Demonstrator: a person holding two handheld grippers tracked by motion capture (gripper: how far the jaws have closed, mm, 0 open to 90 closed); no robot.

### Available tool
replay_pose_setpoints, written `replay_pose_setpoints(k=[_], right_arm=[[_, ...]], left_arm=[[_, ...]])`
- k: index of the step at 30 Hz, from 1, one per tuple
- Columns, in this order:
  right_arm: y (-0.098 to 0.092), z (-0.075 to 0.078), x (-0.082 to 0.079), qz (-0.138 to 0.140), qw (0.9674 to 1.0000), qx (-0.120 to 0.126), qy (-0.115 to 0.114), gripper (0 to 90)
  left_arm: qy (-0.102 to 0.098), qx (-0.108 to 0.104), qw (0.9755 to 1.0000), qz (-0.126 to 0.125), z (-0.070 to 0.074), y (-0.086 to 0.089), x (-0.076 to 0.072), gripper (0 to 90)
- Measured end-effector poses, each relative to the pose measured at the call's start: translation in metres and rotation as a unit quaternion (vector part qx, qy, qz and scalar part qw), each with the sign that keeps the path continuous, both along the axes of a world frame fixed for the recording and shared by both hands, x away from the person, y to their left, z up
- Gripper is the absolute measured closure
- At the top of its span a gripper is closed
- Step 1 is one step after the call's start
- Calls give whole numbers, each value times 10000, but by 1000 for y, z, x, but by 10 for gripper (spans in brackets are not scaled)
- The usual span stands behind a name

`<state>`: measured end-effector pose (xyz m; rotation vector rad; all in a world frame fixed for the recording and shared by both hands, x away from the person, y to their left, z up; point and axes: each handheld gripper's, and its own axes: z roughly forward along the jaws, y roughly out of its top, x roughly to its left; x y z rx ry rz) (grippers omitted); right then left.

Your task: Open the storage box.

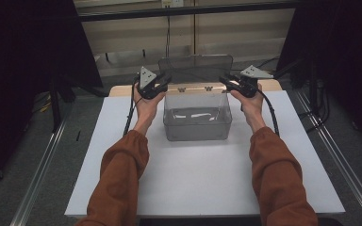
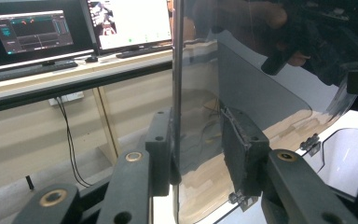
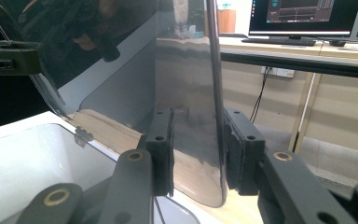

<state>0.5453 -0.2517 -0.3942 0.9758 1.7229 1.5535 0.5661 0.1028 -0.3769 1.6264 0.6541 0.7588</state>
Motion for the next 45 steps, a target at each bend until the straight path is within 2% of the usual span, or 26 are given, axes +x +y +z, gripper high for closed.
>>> replay_pose_setpoints(k=[3, 6, 10, 11, 15, 18, 28, 34, 36, 37, 38, 39, 40, 42, 43, 45], right_arm=[[-1, -4, 3, 2, 10000, 21, 58, 678], [-1, -5, 5, 11, 10000, 22, 87, 682], [-1, -4, 7, 21, 9999, -5, 103, 691], [-2, -4, 8, 21, 9999, 9, 123, 699], [-3, -5, 10, 18, 9999, 5, 123, 707], [-3, -6, 11, 12, 9999, 41, 157, 715], [-4, -13, 15, 10, 9995, 54, 305, 722], [-5, -17, 18, 23, 9989, 223, 419, 722], [-5, -17, 19, 15, 9985, 270, 483, 729], [-5, -16, 21, 6, 9978, 332, 572, 731], [-5, -16, 21, 6, 9978, 332, 572, 731], [-6, -15, 23, 37, 9968, 395, 694, 733], [-6, -15, 23, 37, 9968, 395, 694, 733], [-7, -14, 25, 39, 9956, 436, 832, 737], [-7, -13, 26, 38, 9955, 418, 853, 738], [-8, -12, 27, 35, 9945, 451, 942, 740]], left_arm=[[83, -48, 10000, 12, -4, 0, 3, 665], [165, 38, 9999, 3, -8, 2, 5, 678], [304, -55, 9995, 25, -15, 1, 9, 690], [343, 23, 9994, 13, -16, 2, 10, 692], [465, -113, 9989, 25, -22, 1, 13, 692], [546, -189, 9983, 23, -22, 1, 15, 692], [823, -207, 9964, -50, -21, 2, 20, 694], [952, -279, 9951, -32, -22, 3, 23, 702], [1022, -265, 9944, 8, -23, 3, 24, 706], [1060, -326, 9938, 56, -22, 1, 24, 697], [1055, -233, 9941, 92, -21, -1, 24, 697], [1089, -183, 9938, 105, -20, -2, 25, 685], [1154, -183, 9931, 110, -19, -2, 26, 685], [1253, -268, 9917, 123, -18, -2, 28, 697], [1255, -229, 9917, 132, -19, -2, 28, 697], [1277, -318, 9912, 147, -20, -2, 29, 696]])
